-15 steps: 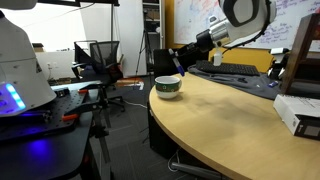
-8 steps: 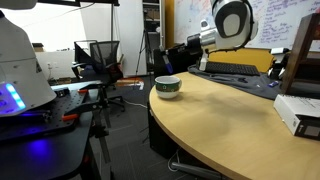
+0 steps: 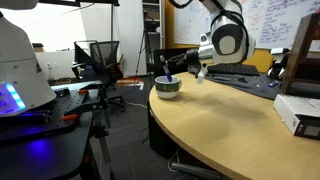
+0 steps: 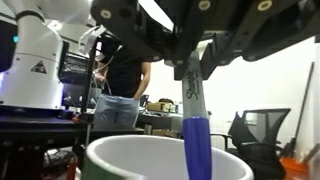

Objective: Put the marker in the mug

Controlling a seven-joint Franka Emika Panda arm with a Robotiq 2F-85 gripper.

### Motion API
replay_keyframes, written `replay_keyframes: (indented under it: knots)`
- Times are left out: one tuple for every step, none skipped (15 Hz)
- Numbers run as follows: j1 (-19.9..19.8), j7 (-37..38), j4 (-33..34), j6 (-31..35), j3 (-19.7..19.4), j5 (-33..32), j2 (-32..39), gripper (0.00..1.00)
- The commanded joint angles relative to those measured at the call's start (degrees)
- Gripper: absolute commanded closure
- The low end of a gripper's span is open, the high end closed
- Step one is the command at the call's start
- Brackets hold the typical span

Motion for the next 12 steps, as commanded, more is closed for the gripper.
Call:
replay_keyframes:
  knots:
    - [-0.22,0.0,0.51,1.35,-0.18,-1.2,-0.02,0.94]
    - [-0.01,0.34,0.42,1.76,-0.76,-1.29,-0.08,0.94]
    - [0.09,0.46,0.27,2.52,-1.12,-1.45,-0.17,0.94]
    - [0.23,0.78,0.01,3.47,-1.54,-1.53,-0.37,0.82]
    - [0.23,0.75,-0.45,4.47,-1.9,-1.56,-0.72,0.52]
    - [0.18,0.84,-1.01,5.73,-2.24,-1.62,-1.14,0.51]
    - [0.14,0.91,-1.43,6.45,-2.45,-1.77,-1.55,0.44]
    - [-0.01,1.28,-2.11,7.3,-2.67,-1.6,-2.12,0.38]
    - [-0.24,1.77,-3.21,8.27,-2.8,-1.16,-3.11,0.29]
    - [-0.36,2.78,-4.49,9.2,-2.99,-0.91,-4.47,0.22]
    - [-0.44,4.22,-7.01,11.77,-3.24,-0.56,-7.0,0.16]
    - [-0.52,5.06,-8.67,13.54,-3.29,-0.59,-8.97,0.07]
